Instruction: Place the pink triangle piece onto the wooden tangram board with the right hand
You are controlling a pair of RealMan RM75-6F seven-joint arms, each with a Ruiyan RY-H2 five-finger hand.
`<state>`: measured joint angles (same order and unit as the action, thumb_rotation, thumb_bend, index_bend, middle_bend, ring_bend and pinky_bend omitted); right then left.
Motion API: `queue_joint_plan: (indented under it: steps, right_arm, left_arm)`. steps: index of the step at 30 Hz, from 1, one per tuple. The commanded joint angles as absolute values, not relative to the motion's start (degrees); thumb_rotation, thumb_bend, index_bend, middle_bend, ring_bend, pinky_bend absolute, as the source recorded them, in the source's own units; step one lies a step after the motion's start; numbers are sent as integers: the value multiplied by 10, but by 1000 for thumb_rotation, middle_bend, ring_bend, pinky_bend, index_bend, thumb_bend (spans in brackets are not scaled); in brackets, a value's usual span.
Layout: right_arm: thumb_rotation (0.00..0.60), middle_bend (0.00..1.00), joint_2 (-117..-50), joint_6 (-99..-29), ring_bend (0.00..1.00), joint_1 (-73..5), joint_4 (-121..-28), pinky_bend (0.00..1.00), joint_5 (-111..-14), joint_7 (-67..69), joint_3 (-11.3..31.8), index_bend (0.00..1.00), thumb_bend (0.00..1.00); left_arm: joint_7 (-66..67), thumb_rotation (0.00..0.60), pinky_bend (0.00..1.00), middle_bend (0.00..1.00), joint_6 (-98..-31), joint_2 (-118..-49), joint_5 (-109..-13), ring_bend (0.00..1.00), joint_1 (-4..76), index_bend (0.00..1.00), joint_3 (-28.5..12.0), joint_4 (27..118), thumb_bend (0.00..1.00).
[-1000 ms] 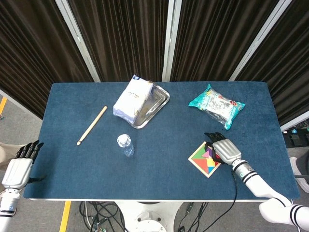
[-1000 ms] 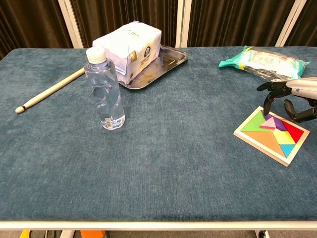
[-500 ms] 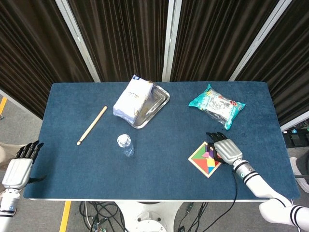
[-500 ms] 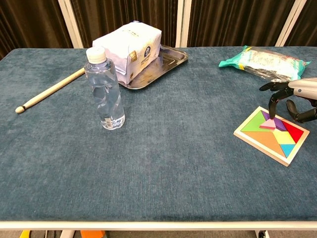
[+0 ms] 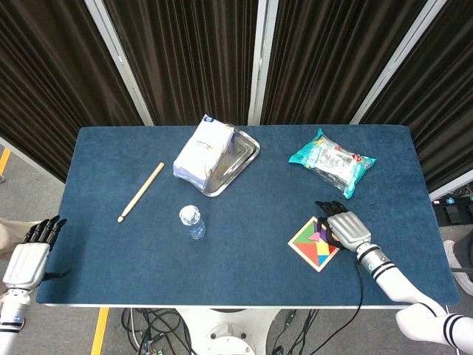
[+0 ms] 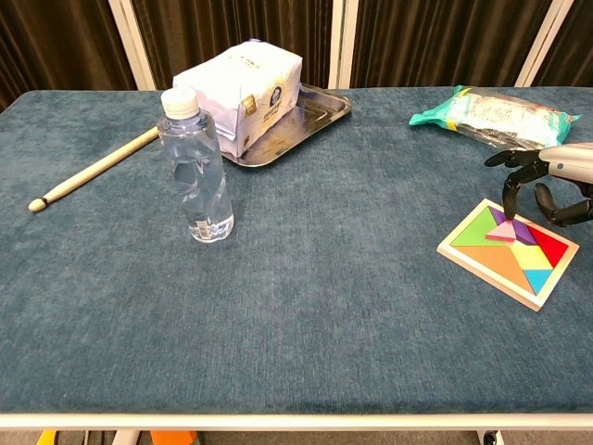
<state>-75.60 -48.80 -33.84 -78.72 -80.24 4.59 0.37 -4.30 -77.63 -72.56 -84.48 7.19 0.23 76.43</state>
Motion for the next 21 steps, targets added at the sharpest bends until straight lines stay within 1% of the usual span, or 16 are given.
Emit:
queue_joint_plan:
  steps: [1,9,16,21]
  right_arm:
    - [491,1,-758,-487,0,-339,-785,0,-802,45,4,449,869]
    - [493,0,-767,-476,0,-343,-778,0,-796,37,6,393,862]
    - [492,3,-768,-472,0,-343,-779,0,-793,32,6,386,862]
    - [496,4,-766,-477,0,-339,-781,0,-793,32,5,404,866]
  left_arm:
    - [-43,600,101,0,-776,-726,-845,0,72,45,2,764,0]
    - [-45,600,101,0,-774,-727,-843,0,71,45,3,761,0]
    - [-47,600,101,0,-774,-726,-844,0,71,45,3,760,0]
    - [-47,600,101,0,-774,-727,-844,0,72,45,3,760,0]
